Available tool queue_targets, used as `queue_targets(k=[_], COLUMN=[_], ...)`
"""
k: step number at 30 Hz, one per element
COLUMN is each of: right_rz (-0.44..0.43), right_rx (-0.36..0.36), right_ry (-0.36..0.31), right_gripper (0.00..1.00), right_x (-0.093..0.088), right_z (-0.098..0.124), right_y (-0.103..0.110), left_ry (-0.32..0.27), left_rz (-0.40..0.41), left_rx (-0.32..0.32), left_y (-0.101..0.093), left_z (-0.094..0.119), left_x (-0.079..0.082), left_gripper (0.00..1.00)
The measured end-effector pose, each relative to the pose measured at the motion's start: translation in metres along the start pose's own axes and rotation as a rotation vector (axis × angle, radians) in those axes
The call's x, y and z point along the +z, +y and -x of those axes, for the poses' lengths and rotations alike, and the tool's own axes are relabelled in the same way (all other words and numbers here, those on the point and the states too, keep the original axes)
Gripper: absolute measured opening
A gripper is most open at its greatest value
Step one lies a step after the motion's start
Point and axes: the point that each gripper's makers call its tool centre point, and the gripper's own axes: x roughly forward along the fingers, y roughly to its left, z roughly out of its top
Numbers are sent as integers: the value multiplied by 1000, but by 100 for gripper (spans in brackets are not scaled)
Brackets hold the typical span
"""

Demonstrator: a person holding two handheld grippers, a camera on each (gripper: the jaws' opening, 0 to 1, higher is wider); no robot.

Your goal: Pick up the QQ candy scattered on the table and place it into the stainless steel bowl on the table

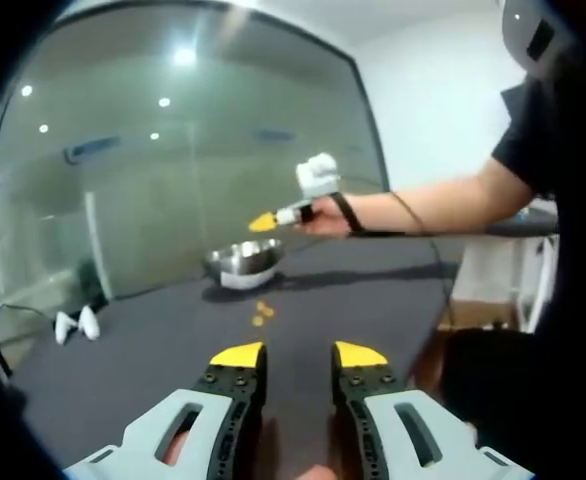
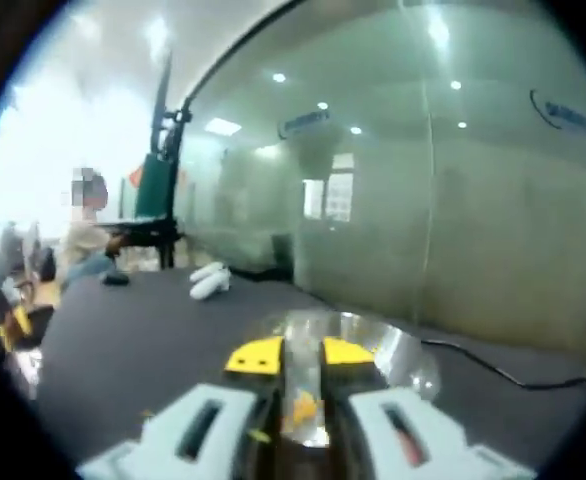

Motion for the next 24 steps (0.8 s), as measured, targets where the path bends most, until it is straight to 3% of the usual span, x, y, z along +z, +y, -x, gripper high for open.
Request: queue_targets(k=[7,9,12,18,24], right_rz=[-37,-63,-3,-24,-22], right_rx=[127,204,207,244,250], right_ry=[68,113,154,174,195], right_gripper=[13,13,15,17,17], right_x=[-55,-76,-91,-99,-106], right_z=[46,61,74,91,91], right_y=[36,55,64,77,82], left_ry=[-4,-11,-10,-5,-2], left_rz=[6,13,9,12,12], left_rx=[-16,-24,-29,-45,-46], left_y=[-1,-2,-4,-9,-9], left_z=[-1,-3,-6,-10,-10], left_x=[-1,-1,-1,-5,-5], left_gripper=[28,28,28,28,28])
